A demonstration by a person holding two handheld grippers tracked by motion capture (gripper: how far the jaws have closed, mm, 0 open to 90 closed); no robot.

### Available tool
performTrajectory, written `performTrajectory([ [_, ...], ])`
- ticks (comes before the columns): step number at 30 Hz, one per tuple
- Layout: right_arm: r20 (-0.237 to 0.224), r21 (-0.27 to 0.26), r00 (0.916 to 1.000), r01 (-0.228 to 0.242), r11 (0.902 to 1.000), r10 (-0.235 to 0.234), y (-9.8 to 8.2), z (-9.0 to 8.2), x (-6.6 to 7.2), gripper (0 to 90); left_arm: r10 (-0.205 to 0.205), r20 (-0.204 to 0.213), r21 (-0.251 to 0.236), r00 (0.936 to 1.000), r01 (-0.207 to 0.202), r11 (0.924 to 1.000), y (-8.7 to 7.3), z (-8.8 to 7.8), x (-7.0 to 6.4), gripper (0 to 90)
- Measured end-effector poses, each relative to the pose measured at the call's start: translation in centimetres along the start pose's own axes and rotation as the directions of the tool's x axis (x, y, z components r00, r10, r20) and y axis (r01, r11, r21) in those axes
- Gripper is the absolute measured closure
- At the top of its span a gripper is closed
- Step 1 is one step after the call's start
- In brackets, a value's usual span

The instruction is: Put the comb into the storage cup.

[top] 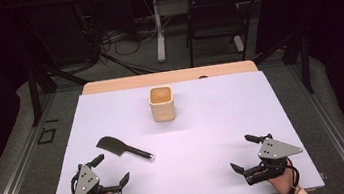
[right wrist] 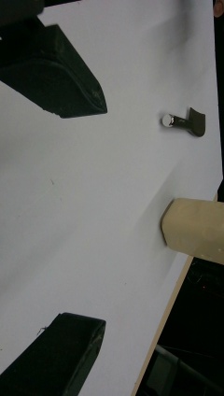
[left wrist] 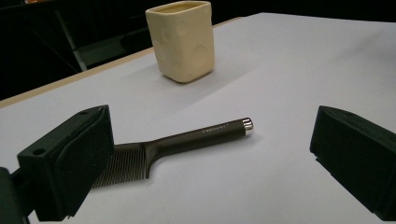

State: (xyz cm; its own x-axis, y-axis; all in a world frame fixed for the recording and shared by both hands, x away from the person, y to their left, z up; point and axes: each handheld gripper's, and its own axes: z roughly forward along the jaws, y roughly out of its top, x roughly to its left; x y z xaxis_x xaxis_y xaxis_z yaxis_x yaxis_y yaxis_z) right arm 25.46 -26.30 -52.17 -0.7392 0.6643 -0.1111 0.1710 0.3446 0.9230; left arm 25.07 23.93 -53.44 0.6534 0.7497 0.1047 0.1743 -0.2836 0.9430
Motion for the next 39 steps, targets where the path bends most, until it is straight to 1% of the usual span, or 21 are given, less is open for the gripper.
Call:
performTrajectory([
  [3, -0.001, -0.006, 0.9999, 0.010, 0.9999, -0.010, 0.1, 0.0, 0.1, 0.0, -0.003, 0.002, 0.008, 1.0000, 0.003, 1.0000, 0.1, 0.0, 0.0, 0.1],
  [6, -0.003, -0.001, 1.0000, 0.007, 1.0000, -0.007, 0.0, 0.0, 0.1, 0.0, 0.000, -0.011, 0.010, 0.9999, 0.000, 0.9999, 0.2, 0.0, 0.1, 0.1],
  [11, 0.000, -0.001, 1.0000, 0.007, 1.0000, -0.007, 0.0, 0.0, 0.1, 0.0, -0.018, -0.020, 0.022, 0.9996, 0.018, 0.9996, 0.4, 0.2, 0.3, 0.1],
  [13, 0.002, -0.004, 1.0000, 0.007, 1.0000, -0.007, 0.0, 0.0, 0.1, 0.0, -0.020, -0.019, 0.053, 0.9996, 0.021, 0.9984, 0.6, 0.5, 0.3, 0.2],
  [15, 0.000, 0.005, 1.0000, 0.002, 1.0000, -0.002, 0.0, 0.1, 0.0, 0.0, -0.023, -0.022, 0.058, 0.9995, 0.024, 0.9980, 0.7, 0.9, 0.3, 0.3],
  [17, 0.002, 0.002, 1.0000, 0.006, 1.0000, -0.006, 0.0, 0.1, 0.0, 0.0, -0.027, -0.010, 0.074, 0.9996, 0.028, 0.9969, 0.9, 1.4, 0.2, 0.3],
  [18, 0.003, 0.002, 1.0000, 0.007, 1.0000, -0.007, 0.0, 0.0, 0.1, 0.0, -0.020, -0.012, 0.090, 0.9997, 0.021, 0.9957, 1.0, 1.6, 0.1, 0.2],
  [19, 0.002, 0.005, 1.0000, 0.008, 1.0000, -0.008, 0.0, 0.1, 0.1, 0.0, -0.019, -0.017, 0.121, 0.9997, 0.021, 0.9924, 1.2, 2.0, 0.0, 0.3],
  [20, 0.002, 0.005, 1.0000, 0.008, 1.0000, -0.008, 0.0, 0.1, 0.1, 0.0, -0.019, -0.017, 0.121, 0.9997, 0.021, 0.9924, 1.2, 2.0, 0.0, 0.2],
  [22, 0.002, 0.007, 1.0000, 0.008, 0.9999, -0.008, 0.0, 0.1, 0.0, 0.0, -0.022, -0.020, 0.138, 0.9996, 0.024, 0.9901, 1.5, 2.2, 0.0, 0.2],
  [23, 0.003, 0.007, 1.0000, 0.007, 1.0000, -0.007, 0.0, 0.1, 0.0, 0.0, -0.033, -0.027, 0.133, 0.9991, 0.036, 0.9904, 1.8, 2.3, 0.1, 0.3],
  [25, 0.001, 0.009, 1.0000, 0.007, 0.9999, -0.007, 0.0, 0.1, 0.0, 0.0, -0.035, -0.029, 0.135, 0.9990, 0.038, 0.9901, 1.9, 2.4, 0.2, 0.4],
  [27, 0.002, 0.010, 1.0000, 0.009, 0.9999, -0.009, 0.0, 0.2, 0.1, 0.0, -0.048, -0.034, 0.135, 0.9982, 0.053, 0.9894, 2.0, 2.7, 0.3, 0.4],
  [29, 0.001, 0.009, 0.9999, 0.012, 0.9999, -0.012, 0.0, 0.2, 0.1, 0.0, -0.057, -0.036, 0.152, 0.9977, 0.062, 0.9864, 2.2, 3.4, 0.5, 0.3],
  [33, 0.001, 0.008, 0.9999, 0.011, 0.9999, -0.011, 0.0, 0.2, 0.1, 0.0, -0.067, -0.030, 0.153, 0.9973, 0.071, 0.9856, 2.3, 4.1, 0.6, 0.0],
  [37, -0.004, 0.009, 0.9999, 0.012, 0.9999, -0.011, 0.0, 0.3, 0.0, 0.0, -0.075, -0.019, 0.164, 0.9970, 0.077, 0.9834, 2.6, 5.1, 0.6, 0.0],
  [38, -0.007, 0.011, 0.9999, 0.012, 0.9999, -0.012, 0.0, 0.4, 0.0, 0.0, -0.077, -0.011, 0.171, 0.9969, 0.078, 0.9822, 2.8, 5.5, 0.6, 0.0],
  [39, -0.007, 0.013, 0.9999, 0.012, 0.9998, -0.012, 0.0, 0.4, 0.0, 0.0, -0.077, -0.011, 0.171, 0.9969, 0.078, 0.9822, 2.8, 5.5, 0.6, 0.0],
])
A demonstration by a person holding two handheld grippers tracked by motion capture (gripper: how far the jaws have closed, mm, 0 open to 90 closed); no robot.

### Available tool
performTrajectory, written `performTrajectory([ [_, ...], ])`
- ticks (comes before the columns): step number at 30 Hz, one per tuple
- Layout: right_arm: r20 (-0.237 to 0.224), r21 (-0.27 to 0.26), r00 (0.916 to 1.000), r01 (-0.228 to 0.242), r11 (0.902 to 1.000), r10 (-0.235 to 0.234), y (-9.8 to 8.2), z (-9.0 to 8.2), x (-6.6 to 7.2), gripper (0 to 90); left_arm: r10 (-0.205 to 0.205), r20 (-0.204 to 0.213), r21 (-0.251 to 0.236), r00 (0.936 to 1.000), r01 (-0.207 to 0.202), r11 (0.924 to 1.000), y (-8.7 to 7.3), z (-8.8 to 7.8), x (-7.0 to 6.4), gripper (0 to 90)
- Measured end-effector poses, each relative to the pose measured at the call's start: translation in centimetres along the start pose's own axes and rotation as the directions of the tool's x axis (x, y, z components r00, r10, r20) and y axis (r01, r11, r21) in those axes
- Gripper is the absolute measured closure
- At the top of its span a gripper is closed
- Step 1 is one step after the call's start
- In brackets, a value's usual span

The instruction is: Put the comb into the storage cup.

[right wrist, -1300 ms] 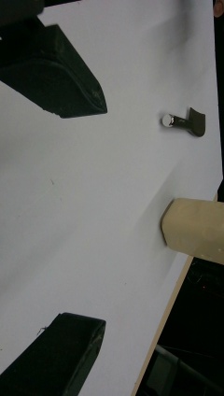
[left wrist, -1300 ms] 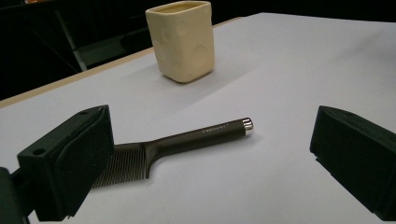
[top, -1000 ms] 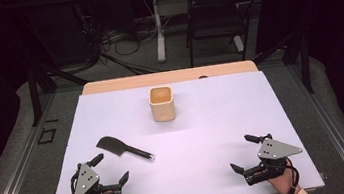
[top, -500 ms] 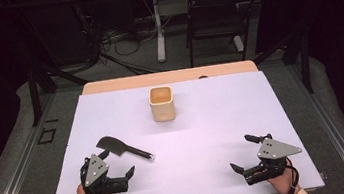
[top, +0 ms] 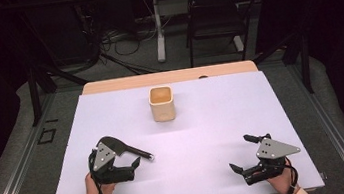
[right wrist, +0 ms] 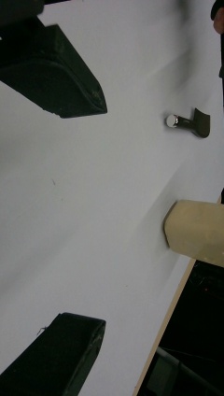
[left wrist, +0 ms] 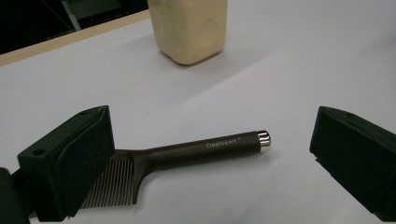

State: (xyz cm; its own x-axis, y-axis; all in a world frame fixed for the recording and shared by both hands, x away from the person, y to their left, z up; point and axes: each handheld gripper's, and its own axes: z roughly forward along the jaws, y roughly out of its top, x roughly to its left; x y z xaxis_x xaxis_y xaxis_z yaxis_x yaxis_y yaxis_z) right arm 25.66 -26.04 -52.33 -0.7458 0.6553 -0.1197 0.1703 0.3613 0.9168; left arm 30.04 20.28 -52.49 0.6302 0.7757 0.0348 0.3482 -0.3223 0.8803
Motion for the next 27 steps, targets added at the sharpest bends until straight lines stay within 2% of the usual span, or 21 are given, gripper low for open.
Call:
performTrajectory([
  [7, 0.001, 0.000, 1.0000, 0.001, 1.0000, -0.001, 0.0, 0.0, 0.0, 0.0, -0.006, 0.026, 0.030, 0.9996, 0.005, 0.9995, 0.6, 1.5, 0.0, 0.0],
  [11, 0.000, 0.001, 1.0000, 0.001, 1.0000, -0.001, 0.0, 0.0, 0.0, 0.0, -0.004, 0.026, 0.033, 0.9997, 0.003, 0.9995, 0.8, 2.0, 0.0, 0.0],
  [15, -0.002, 0.002, 1.0000, 0.001, 1.0000, -0.001, 0.0, 0.1, 0.0, 0.0, -0.022, 0.034, 0.047, 0.9992, 0.021, 0.9987, 1.1, 2.7, -0.2, 0.0],
  [22, -0.004, 0.002, 1.0000, 0.001, 1.0000, -0.001, 0.0, 0.1, 0.0, 0.0, -0.006, 0.026, 0.066, 0.9996, 0.005, 0.9978, 1.6, 3.9, -0.5, 0.0],
  [27, -0.006, 0.003, 1.0000, 0.000, 1.0000, 0.000, 0.0, 0.1, 0.0, 0.0, -0.022, 0.017, 0.077, 0.9996, 0.020, 0.9968, 1.9, 4.5, -0.6, 0.0],
])
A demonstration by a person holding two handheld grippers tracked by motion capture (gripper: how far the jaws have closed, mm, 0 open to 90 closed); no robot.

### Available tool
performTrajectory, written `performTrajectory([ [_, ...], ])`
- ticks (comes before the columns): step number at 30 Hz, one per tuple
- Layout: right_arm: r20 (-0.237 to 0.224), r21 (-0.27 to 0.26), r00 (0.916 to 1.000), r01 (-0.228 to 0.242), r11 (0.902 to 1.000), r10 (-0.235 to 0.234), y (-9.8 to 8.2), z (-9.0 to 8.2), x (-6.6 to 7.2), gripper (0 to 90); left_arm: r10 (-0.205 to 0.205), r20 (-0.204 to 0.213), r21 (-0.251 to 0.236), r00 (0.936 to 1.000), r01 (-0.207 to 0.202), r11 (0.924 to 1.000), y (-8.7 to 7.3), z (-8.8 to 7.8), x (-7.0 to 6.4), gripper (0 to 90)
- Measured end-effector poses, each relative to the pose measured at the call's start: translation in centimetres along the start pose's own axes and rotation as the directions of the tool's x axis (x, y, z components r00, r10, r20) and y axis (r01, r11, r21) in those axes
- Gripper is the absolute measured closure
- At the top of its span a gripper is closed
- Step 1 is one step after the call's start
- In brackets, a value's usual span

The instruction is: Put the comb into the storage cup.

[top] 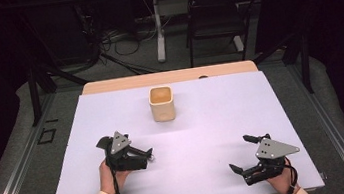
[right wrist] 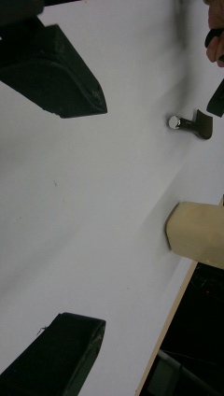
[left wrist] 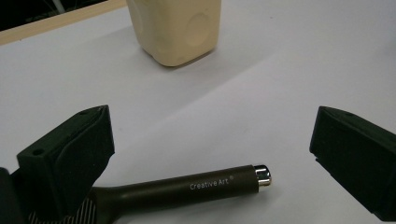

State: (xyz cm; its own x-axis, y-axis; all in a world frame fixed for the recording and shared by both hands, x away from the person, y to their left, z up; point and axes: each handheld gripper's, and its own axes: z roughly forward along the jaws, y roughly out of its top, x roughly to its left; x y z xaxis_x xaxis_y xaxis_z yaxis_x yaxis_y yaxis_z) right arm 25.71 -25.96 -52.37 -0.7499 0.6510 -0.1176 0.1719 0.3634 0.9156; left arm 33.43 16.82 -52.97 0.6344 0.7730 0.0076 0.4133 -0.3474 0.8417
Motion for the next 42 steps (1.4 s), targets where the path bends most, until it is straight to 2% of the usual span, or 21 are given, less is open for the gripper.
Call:
performTrajectory([
  [5, -0.003, 0.009, 1.0000, 0.000, 1.0000, 0.000, 0.0, 0.1, -0.1, 0.0, 0.006, 0.000, 0.016, 1.0000, -0.006, 0.9999, 0.3, 0.5, -0.3, 2.4],
  [7, -0.003, 0.011, 1.0000, 0.004, 0.9999, -0.004, 0.0, 0.1, -0.1, 0.0, 0.013, 0.003, 0.018, 0.9999, -0.013, 0.9998, 0.3, 0.7, -0.5, 19.6],
  [9, -0.004, 0.013, 1.0000, 0.005, 0.9999, -0.005, 0.0, 0.1, -0.1, 0.0, 0.018, 0.012, 0.019, 0.9998, -0.018, 0.9996, 0.4, 0.8, -0.6, 22.9],
  [10, -0.003, 0.010, 1.0000, 0.005, 0.9999, -0.005, 0.0, 0.1, 0.0, 0.0, 0.021, 0.017, 0.021, 0.9996, -0.021, 0.9996, 0.4, 0.9, -0.7, 36.3],
  [16, -0.005, 0.013, 0.9999, 0.010, 0.9999, -0.010, 0.1, 0.2, 0.0, 0.0, 0.035, 0.055, 0.040, 0.9979, -0.037, 0.9985, 0.5, 1.4, -1.1, 68.3],
  [17, -0.005, 0.013, 0.9999, 0.010, 0.9999, -0.010, 0.1, 0.2, 0.0, 0.0, 0.034, 0.057, 0.044, 0.9978, -0.037, 0.9983, 0.5, 1.4, -1.1, 68.3],
  [18, -0.006, 0.013, 1.0000, 0.008, 0.9999, -0.008, 0.1, 0.3, 0.0, 0.0, 0.033, 0.062, 0.043, 0.9975, -0.036, 0.9984, 0.5, 1.4, -1.1, 77.8],
  [20, -0.007, 0.014, 1.0000, 0.007, 0.9999, -0.007, 0.0, 0.3, 0.0, 0.0, 0.032, 0.067, 0.051, 0.9973, -0.035, 0.9981, 0.4, 1.5, -1.0, 85.1],
  [23, -0.007, 0.011, 0.9999, 0.009, 0.9999, -0.009, 0.0, 0.3, 0.0, 0.0, 0.037, 0.070, 0.067, 0.9969, -0.042, 0.9969, 0.2, 1.7, -1.1, 89.8],
  [30, -0.006, 0.019, 0.9999, 0.013, 0.9997, -0.013, 0.1, 0.3, 0.0, 0.0, 0.042, 0.096, 0.133, 0.9944, -0.055, 0.9895, -0.1, 2.7, -1.2, 90.0],
  [35, -0.010, 0.020, 0.9999, 0.010, 0.9998, -0.009, 0.0, 0.3, 0.0, 0.0, 0.026, 0.122, 0.168, 0.9922, -0.047, 0.9846, -0.2, 3.0, -1.3, 90.0],
  [36, -0.010, 0.020, 0.9999, 0.010, 0.9998, -0.009, 0.0, 0.3, 0.0, 0.0, 0.026, 0.122, 0.168, 0.9922, -0.047, 0.9846, -0.2, 3.0, -1.3, 90.0],
  [39, -0.011, 0.019, 0.9999, 0.010, 0.9998, -0.009, 0.0, 0.3, 0.0, 0.0, 0.015, 0.134, 0.203, 0.9909, -0.043, 0.9783, -0.4, 3.1, -1.3, 90.0],
  [42, -0.012, 0.020, 0.9999, 0.009, 0.9998, -0.008, 0.0, 0.3, 0.0, 0.0, 0.024, 0.131, 0.210, 0.9911, -0.052, 0.9763, -0.4, 3.1, -1.3, 90.0],
])
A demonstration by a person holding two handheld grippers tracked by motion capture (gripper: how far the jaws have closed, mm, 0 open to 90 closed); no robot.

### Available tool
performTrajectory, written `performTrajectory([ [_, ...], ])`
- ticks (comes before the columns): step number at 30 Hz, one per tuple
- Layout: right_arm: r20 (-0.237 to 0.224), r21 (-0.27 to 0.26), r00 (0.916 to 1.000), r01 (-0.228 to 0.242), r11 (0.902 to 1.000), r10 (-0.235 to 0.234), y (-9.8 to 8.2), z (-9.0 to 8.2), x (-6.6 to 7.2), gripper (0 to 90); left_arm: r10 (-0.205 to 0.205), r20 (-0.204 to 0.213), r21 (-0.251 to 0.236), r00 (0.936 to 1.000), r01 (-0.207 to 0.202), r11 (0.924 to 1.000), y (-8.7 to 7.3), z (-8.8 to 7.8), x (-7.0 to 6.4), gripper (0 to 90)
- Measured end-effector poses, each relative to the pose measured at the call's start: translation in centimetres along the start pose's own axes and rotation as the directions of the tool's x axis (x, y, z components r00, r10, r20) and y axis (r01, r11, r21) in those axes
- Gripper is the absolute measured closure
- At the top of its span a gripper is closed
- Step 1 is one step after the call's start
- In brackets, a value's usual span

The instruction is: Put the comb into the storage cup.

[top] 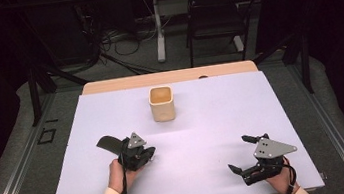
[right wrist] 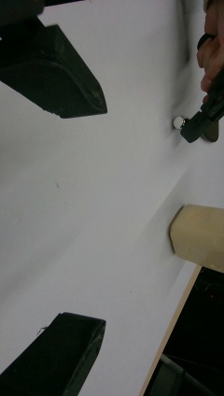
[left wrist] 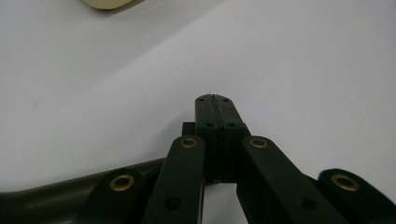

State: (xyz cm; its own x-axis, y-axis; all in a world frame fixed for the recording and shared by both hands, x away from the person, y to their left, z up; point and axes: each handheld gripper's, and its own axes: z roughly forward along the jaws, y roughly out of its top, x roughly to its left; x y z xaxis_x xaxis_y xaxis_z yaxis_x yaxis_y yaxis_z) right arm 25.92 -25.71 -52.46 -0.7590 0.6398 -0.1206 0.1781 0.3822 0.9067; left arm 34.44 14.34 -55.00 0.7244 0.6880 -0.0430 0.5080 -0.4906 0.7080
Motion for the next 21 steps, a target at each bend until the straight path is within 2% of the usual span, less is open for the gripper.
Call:
performTrajectory([
  [9, 0.003, 0.003, 1.0000, -0.003, 1.0000, 0.003, 0.0, -0.1, 0.0, 0.0, -0.005, 0.022, 0.020, 0.9998, 0.005, 0.9998, -0.5, -0.5, -0.1, 90.0],
  [21, 0.008, 0.003, 1.0000, -0.002, 1.0000, 0.002, 0.0, -0.1, 0.0, 0.0, -0.009, 0.025, 0.059, 0.9996, 0.008, 0.9983, -1.0, -1.0, 0.0, 89.0],
])
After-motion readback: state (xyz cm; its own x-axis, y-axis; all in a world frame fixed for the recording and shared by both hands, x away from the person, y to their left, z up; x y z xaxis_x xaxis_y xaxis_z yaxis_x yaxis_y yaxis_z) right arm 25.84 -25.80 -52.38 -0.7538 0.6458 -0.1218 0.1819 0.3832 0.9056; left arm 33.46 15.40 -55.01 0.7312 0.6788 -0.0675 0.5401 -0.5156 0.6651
